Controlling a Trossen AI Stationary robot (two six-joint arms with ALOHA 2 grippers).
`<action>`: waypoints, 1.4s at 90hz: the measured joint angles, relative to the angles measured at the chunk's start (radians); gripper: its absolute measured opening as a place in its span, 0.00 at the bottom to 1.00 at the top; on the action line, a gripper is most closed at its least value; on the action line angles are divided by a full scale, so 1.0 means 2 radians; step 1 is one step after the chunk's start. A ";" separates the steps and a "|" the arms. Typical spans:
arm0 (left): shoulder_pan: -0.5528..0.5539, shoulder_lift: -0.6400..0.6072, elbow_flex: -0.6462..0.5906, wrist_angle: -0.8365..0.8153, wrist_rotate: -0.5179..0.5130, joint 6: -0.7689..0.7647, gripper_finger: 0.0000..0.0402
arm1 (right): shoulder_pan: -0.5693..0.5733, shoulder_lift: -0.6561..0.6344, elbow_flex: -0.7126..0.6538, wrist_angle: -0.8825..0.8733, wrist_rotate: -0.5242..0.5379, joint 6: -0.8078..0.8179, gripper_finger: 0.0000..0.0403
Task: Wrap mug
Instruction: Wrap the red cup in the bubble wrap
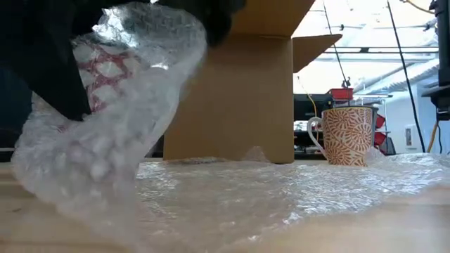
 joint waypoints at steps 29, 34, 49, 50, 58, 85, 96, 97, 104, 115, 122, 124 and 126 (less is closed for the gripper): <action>0.000 -0.002 -0.001 0.014 -0.003 -0.001 0.30 | -0.011 0.036 0.002 0.010 0.005 0.010 0.69; 0.000 -0.004 -0.001 0.014 -0.003 -0.001 0.30 | -0.011 0.036 0.002 0.013 0.005 0.006 0.69; 0.000 -0.029 -0.003 0.010 -0.003 -0.014 0.30 | -0.012 0.037 0.002 0.015 0.000 0.004 0.69; 0.000 -0.031 -0.003 0.009 -0.003 -0.015 0.30 | -0.012 0.037 0.003 0.015 0.000 0.004 0.69; -0.001 -0.057 -0.003 -0.003 -0.005 -0.029 0.30 | -0.013 0.037 0.003 0.013 -0.001 0.004 0.69; -0.002 -0.142 -0.002 -0.010 -0.029 -0.011 0.30 | -0.012 0.038 0.002 0.014 -0.001 0.003 0.69; -0.001 -0.170 -0.001 -0.026 -0.061 -0.001 0.30 | -0.012 0.038 0.001 0.014 -0.001 0.003 0.69; 0.000 -0.172 -0.001 -0.028 -0.063 -0.001 0.30 | -0.012 0.038 0.001 0.014 -0.001 0.003 0.69; 0.003 -0.184 -0.001 -0.046 -0.084 -0.002 0.30 | -0.012 0.038 0.001 0.014 -0.001 0.003 0.69; 0.011 -0.183 -0.001 -0.083 -0.091 -0.006 0.30 | -0.012 0.038 0.001 0.015 -0.001 0.003 0.69; 0.017 -0.172 -0.001 -0.090 -0.091 -0.014 0.30 | -0.012 0.038 0.001 0.017 -0.001 0.003 0.69; 0.018 -0.169 -0.001 -0.092 -0.089 -0.015 0.30 | -0.012 0.038 0.001 0.017 -0.002 0.003 0.69; 0.018 -0.165 -0.001 -0.094 -0.084 -0.015 0.30 | -0.012 0.038 0.001 0.017 -0.001 0.003 0.69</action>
